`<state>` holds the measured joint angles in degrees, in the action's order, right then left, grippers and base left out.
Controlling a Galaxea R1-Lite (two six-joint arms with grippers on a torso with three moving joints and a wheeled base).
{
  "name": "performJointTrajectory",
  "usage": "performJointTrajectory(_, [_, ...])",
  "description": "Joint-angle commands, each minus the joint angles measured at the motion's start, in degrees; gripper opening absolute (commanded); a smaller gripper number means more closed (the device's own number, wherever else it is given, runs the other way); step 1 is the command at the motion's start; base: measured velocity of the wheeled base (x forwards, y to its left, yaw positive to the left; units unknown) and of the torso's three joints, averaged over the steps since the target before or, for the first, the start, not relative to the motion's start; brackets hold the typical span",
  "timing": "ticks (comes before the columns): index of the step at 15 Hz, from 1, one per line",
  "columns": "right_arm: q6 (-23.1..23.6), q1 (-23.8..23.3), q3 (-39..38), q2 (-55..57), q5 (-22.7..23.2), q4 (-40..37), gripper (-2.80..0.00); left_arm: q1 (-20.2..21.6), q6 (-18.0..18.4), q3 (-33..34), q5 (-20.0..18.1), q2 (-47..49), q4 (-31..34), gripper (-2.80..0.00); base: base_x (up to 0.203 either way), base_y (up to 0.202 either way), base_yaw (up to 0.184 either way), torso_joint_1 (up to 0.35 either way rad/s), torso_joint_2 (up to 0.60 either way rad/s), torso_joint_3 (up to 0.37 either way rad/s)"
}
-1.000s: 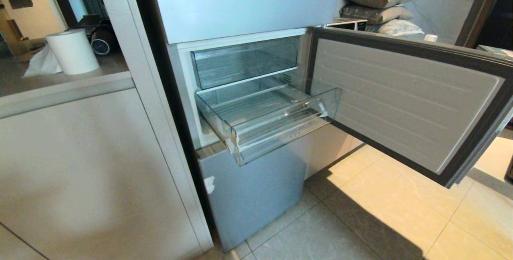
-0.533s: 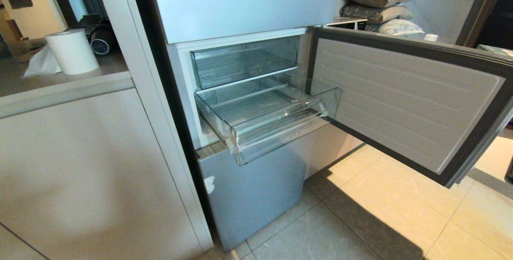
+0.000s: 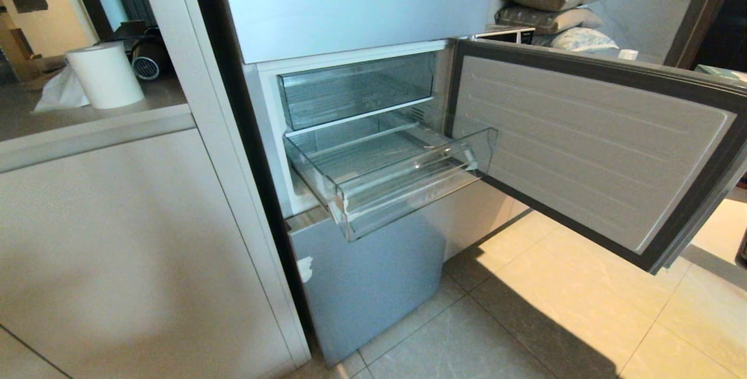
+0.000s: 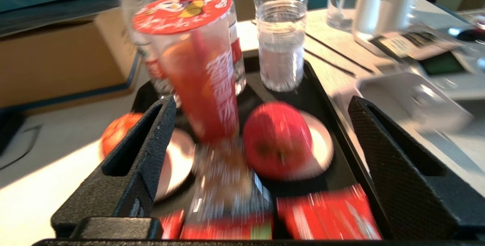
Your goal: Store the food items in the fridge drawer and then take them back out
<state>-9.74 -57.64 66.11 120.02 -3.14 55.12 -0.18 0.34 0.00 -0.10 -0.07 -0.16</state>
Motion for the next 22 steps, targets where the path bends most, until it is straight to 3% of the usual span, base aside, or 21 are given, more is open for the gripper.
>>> performJointTrajectory(1, [0.11, -0.07, 7.49, 9.73, 0.93, 0.63, 0.0, 0.01, 0.01, 0.09, 0.01, -0.01, -0.02, -2.8, 0.0, 0.0, 0.0, 0.0, 0.0, 0.0])
performJointTrajectory(22, [0.51, -2.83, 22.84, 25.72, 4.4, 0.53, 0.0, 0.01, 0.01, 0.09, 0.01, 0.02, -0.02, -2.8, 0.0, 0.0, 0.0, 0.0, 0.0, 0.0])
